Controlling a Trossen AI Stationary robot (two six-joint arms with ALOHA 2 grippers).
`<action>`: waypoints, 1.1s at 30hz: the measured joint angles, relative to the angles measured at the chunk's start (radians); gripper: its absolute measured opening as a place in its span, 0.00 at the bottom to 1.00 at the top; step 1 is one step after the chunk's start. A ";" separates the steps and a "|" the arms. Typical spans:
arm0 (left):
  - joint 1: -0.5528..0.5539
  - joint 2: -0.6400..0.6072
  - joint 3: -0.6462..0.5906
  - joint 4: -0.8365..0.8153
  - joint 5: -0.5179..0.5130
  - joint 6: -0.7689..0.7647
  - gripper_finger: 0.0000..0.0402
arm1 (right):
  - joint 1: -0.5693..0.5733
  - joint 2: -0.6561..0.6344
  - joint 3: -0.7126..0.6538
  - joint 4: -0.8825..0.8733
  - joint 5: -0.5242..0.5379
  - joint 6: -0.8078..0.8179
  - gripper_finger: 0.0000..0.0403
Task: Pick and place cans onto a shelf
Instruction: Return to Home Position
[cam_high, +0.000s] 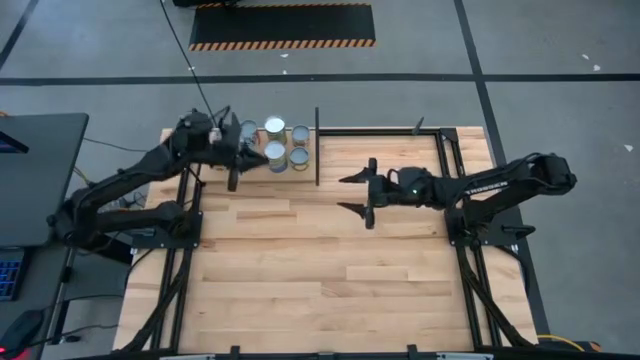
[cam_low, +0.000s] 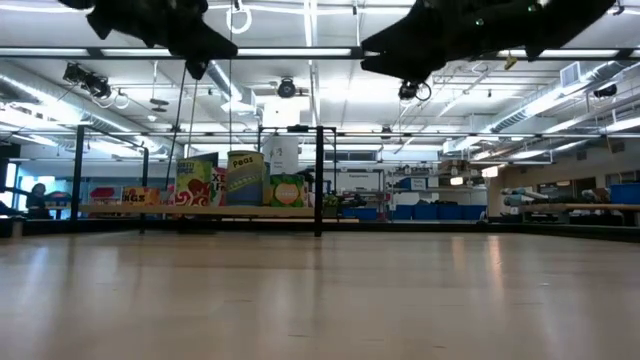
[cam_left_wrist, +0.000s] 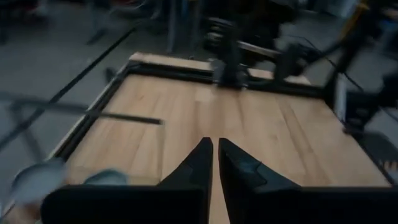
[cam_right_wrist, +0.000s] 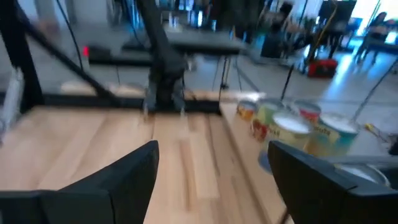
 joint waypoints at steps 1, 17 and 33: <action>-0.028 -0.004 -0.032 0.042 0.000 0.026 0.08 | 0.009 0.006 -0.028 0.069 0.002 0.011 0.77; -0.238 -0.049 -0.338 0.495 -0.144 0.036 0.07 | 0.014 -0.121 -0.166 -0.017 0.025 0.066 0.77; -0.238 -0.363 -0.606 0.678 -0.200 0.078 0.07 | 0.131 -0.513 -0.444 -0.025 0.208 0.200 0.66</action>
